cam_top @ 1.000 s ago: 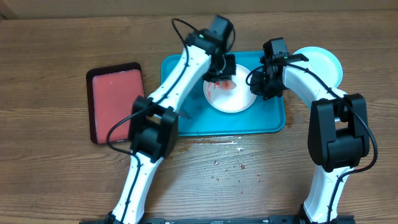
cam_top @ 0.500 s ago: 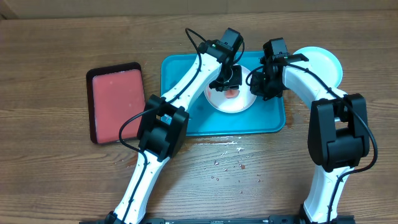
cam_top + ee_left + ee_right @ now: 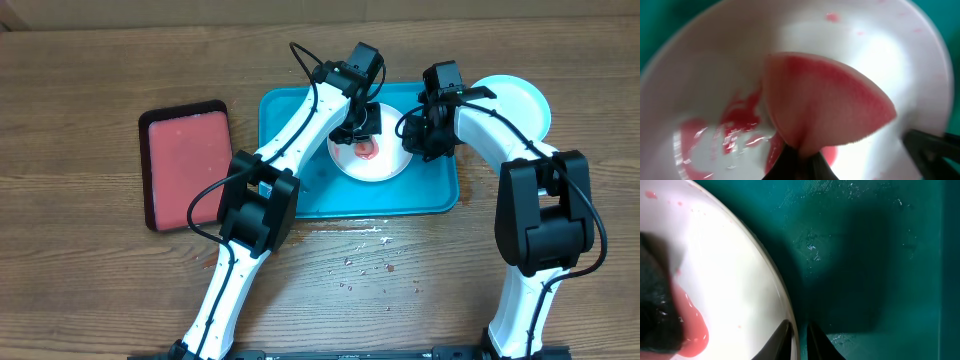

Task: Clean dirty plates on tray and stack at the side
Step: 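Scrub the white plate with the sponge in the left gripper, then lift the white plate with right gripper and carry it right, then lower the white plate onto the stack and release it, then drop the sponge into the pink water tray with left gripper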

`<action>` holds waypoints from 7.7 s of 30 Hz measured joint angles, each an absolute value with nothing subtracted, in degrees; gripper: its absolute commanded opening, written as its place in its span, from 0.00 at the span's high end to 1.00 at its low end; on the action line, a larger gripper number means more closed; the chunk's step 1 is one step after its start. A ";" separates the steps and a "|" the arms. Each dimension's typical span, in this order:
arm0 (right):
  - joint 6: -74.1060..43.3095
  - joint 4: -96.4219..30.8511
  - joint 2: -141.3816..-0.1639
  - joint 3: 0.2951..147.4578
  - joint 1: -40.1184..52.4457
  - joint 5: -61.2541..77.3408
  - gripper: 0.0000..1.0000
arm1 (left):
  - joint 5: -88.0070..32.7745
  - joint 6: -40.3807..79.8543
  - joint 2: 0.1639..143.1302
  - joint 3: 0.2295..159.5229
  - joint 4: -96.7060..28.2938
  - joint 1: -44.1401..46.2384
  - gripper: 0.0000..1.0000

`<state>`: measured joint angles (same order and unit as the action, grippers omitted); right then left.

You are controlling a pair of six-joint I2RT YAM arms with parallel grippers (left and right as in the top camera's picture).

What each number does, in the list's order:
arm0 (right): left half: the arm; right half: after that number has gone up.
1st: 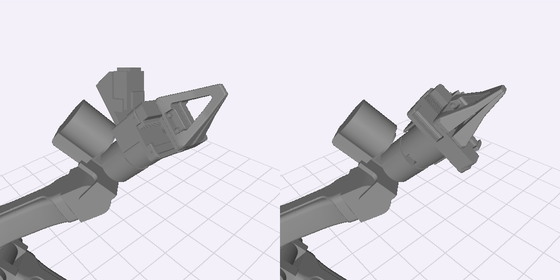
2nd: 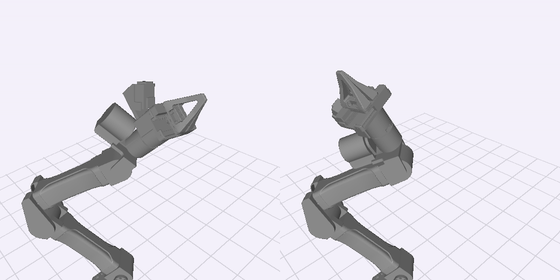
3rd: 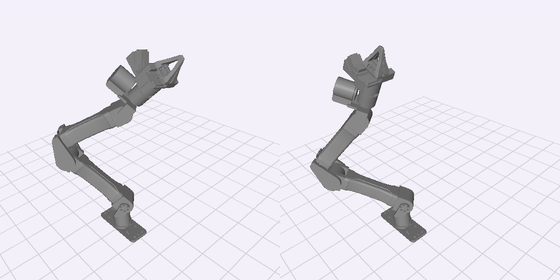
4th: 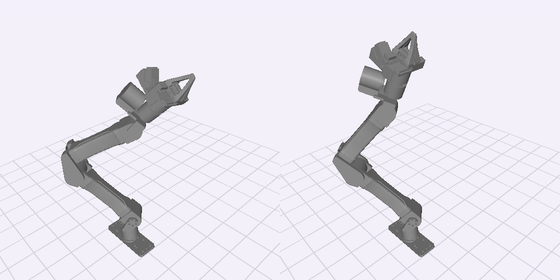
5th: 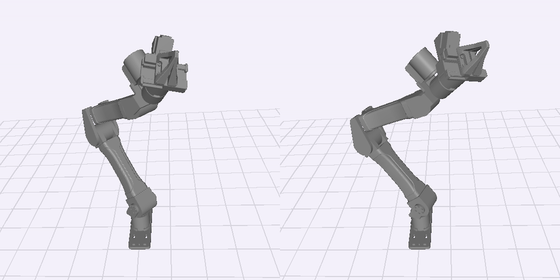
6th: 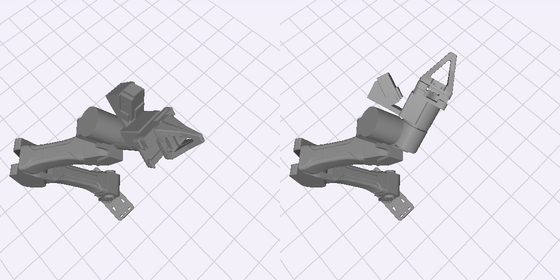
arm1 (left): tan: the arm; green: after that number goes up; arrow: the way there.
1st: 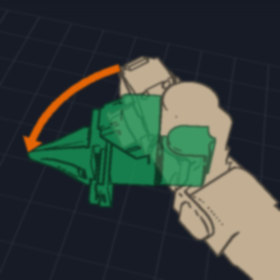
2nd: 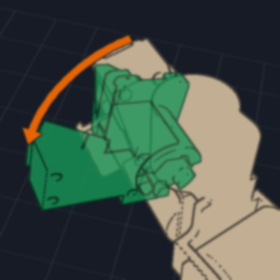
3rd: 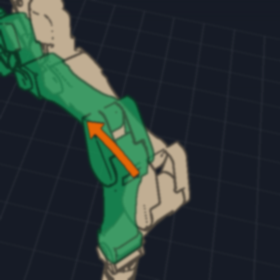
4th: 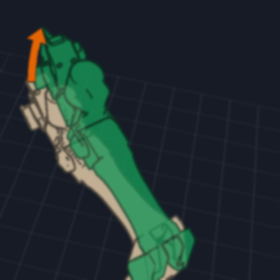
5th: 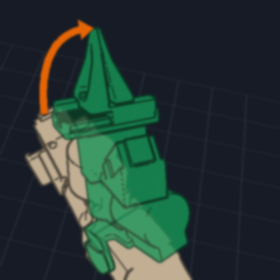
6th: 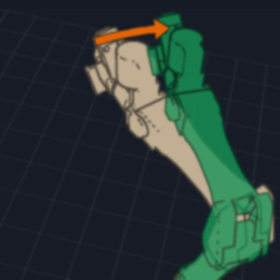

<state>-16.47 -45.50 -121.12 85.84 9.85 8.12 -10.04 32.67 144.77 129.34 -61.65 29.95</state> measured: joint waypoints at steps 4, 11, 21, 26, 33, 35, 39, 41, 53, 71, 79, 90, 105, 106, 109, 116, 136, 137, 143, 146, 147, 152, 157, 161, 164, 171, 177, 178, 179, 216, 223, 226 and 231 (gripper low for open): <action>-16.51 -45.45 -121.12 85.84 9.85 8.16 0.87 | -1.58 32.67 144.55 129.71 -65.28 30.13 0.96; -16.49 -45.10 -121.12 85.84 10.15 9.34 0.87 | 14.28 32.67 144.33 129.86 -67.09 30.41 0.95; -16.49 -45.65 -121.12 85.84 10.48 9.39 0.87 | 7.16 32.67 144.35 137.93 -65.04 29.78 0.96; -16.49 -45.67 -121.12 85.84 10.48 9.37 0.87 | -4.25 32.77 144.35 136.51 -60.05 29.67 0.96; -16.49 -45.80 -121.12 85.84 10.48 9.19 0.87 | -8.60 33.12 144.35 127.42 -54.52 30.41 0.96; -16.49 -45.93 -121.12 85.84 10.48 9.04 0.90 | -8.49 33.12 144.16 126.30 -53.52 30.39 0.96; -16.51 -46.04 -121.12 85.84 10.50 9.17 0.92 | -4.86 33.15 143.52 125.47 -53.80 30.68 0.96; -16.51 -46.13 -121.12 85.84 10.50 9.23 0.94 | -1.89 33.15 143.31 125.51 -55.00 30.79 0.96; -16.84 -47.22 -121.12 85.97 10.48 10.31 0.96 | 17.30 33.15 143.50 135.44 -69.12 28.93 0.96; -15.64 -49.04 -121.12 86.74 10.48 9.96 0.96 | -14.66 33.65 143.57 132.81 -56.84 27.75 0.96; -15.59 -49.12 -121.12 86.74 10.48 9.96 0.96 | -14.74 34.46 143.65 125.16 -52.05 31.38 0.96; -15.53 -49.32 -121.12 86.85 10.48 10.00 0.96 | 7.77 34.61 143.15 125.40 -54.06 29.74 0.96; -14.31 -50.24 -121.12 87.85 10.44 10.04 0.96 | 21.41 39.13 142.85 135.02 -61.39 26.61 0.96; -13.78 -50.22 -121.12 87.85 10.41 10.04 0.96 | 20.25 39.55 142.45 135.44 -62.00 25.71 0.96; -12.34 -50.06 -120.86 87.85 10.44 9.85 0.96 | 15.66 40.56 140.97 135.74 -64.84 23.33 0.95; -9.76 -49.21 -114.91 87.83 11.14 4.99 0.96 | 7.57 40.97 139.85 136.25 -75.31 18.11 0.96; 8.75 -40.56 -104.51 87.83 31.86 -50.50 0.96 | -8.19 28.29 139.83 136.25 -76.77 13.56 0.96; 10.11 -39.90 -104.51 87.83 32.67 -52.34 0.96 | -8.16 28.27 139.83 136.25 -76.77 13.65 0.96; 20.12 -33.52 -104.51 87.83 37.50 -62.50 0.96 | -8.16 28.27 139.83 136.25 -76.77 13.63 0.96; 23.57 -31.44 -104.51 87.83 38.76 -65.17 0.96 | -8.19 28.27 139.83 136.25 -76.77 13.65 0.96; 24.14 -31.42 -104.51 87.83 38.89 -65.60 0.96 | -8.16 28.27 139.83 136.25 -76.77 13.65 0.96; 26.06 -31.33 -104.51 87.83 38.94 -67.88 0.96 | -8.16 28.27 139.83 136.25 -76.77 13.65 0.96; 20.51 -34.81 -104.49 87.88 38.33 -65.93 0.96 | -8.16 28.27 139.83 136.25 -76.77 13.65 0.96; 12.38 -40.16 -104.47 86.94 33.58 -50.11 0.96 | -8.16 28.27 139.83 136.25 -76.82 13.65 0.96; 6.02 -43.53 -104.49 85.97 26.06 -38.76 0.96 | -8.16 28.27 139.83 136.25 -77.28 13.65 0.96; -6.57 -42.57 -102.80 85.93 6.94 -23.40 0.96 | -8.19 28.25 139.83 136.25 -77.38 13.65 0.96; -14.02 -40.82 -101.06 86.48 -14.79 -3.77 0.96 | -8.19 28.27 139.83 136.25 -77.36 13.65 0.96; -15.00 -40.77 -101.32 86.48 -18.06 -0.97 0.96 | -8.16 28.27 139.83 136.25 -77.38 13.65 0.96; -15.53 -40.75 -101.65 86.48 -20.60 1.39 0.96 | -8.16 28.25 139.83 136.25 -77.36 13.65 0.96; -15.29 -50.76 -110.98 86.48 -16.95 30.81 0.50 | -9.02 28.77 139.81 136.25 -80.36 12.27 0.96; -13.26 -51.44 -110.98 86.48 -3.25 27.20 0.25 | -4.82 29.58 136.92 136.25 -88.25 9.10 0.96; -12.82 -50.87 -110.98 86.46 1.54 24.08 0.11 | 1.02 31.73 134.52 136.25 -94.37 8.08 0.96; -12.10 -49.91 -110.98 86.48 6.17 21.08 0.00 | 7.44 35.53 132.97 135.72 -96.64 5.82 0.96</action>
<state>-12.10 -49.91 -110.98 86.48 6.17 21.08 7.44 35.53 132.97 135.72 -96.64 5.82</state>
